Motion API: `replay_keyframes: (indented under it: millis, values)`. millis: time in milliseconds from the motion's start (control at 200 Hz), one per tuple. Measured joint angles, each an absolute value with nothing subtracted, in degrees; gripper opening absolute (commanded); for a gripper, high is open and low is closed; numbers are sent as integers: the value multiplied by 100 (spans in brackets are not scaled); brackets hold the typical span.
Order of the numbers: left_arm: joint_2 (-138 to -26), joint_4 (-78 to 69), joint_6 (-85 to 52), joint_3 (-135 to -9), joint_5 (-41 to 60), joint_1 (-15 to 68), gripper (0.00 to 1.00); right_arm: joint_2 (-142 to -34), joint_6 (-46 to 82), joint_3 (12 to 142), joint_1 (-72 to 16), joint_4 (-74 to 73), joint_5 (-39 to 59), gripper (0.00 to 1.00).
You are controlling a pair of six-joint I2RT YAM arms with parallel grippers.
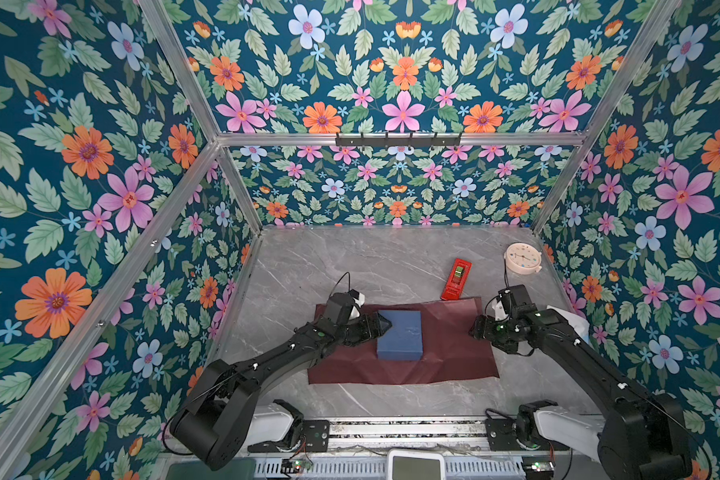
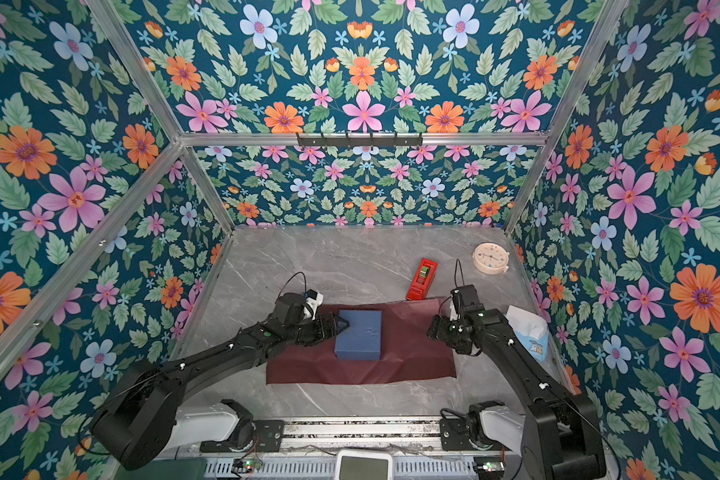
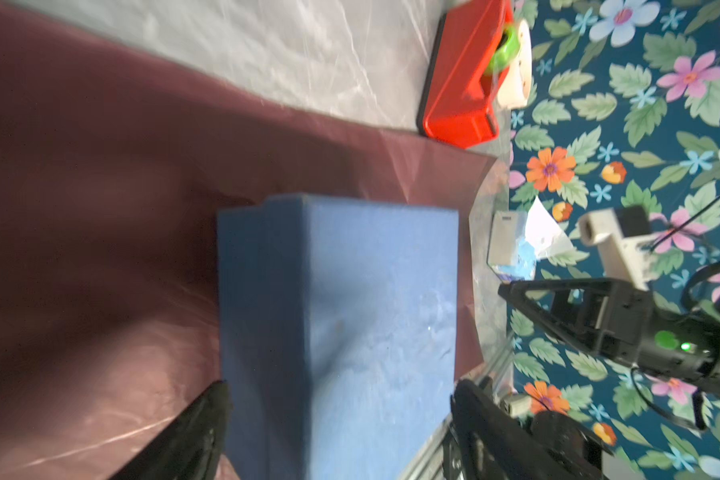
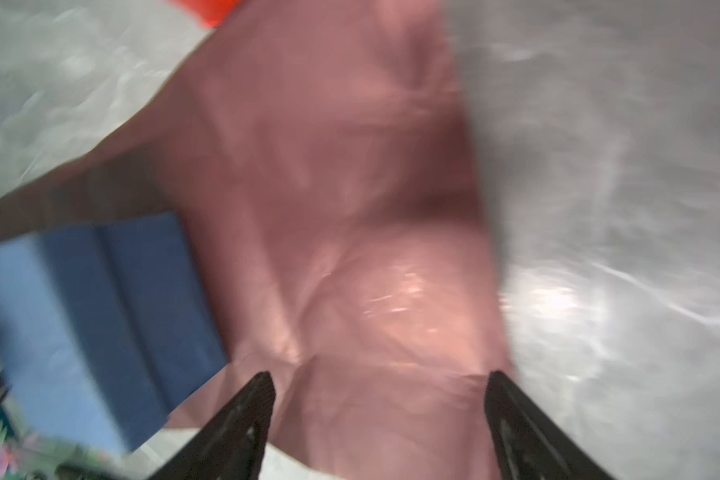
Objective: Wrap the gift box in paper
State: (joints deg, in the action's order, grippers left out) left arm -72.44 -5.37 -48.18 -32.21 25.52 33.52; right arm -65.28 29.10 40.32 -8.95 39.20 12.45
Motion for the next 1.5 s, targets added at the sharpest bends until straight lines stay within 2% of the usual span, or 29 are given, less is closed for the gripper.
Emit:
replay_keyframes:
  millis: [450, 790, 1075, 1335, 1500]
  values:
    - [-7216, -399, -4762, -3238, 2171, 3205, 86, -6270, 3732, 3024, -840, 3780, 1157, 81]
    - [-7286, -425, -4740, -3336, 2174, 3192, 86, -4934, 3918, 2432, -840, 3004, 2078, 68]
    - [-7286, -423, -4737, -3459, 2167, 3192, 86, -4558, 4032, 2285, -843, 2884, 2091, 45]
    - [-7363, -377, -4637, -3540, 2169, 3192, 86, -4560, 4051, 2290, -963, 2965, 1859, 12]
    - [-7347, -268, -4611, -3581, 2167, 3192, 86, -4571, 3983, 2576, -1476, 2998, 1573, 4]
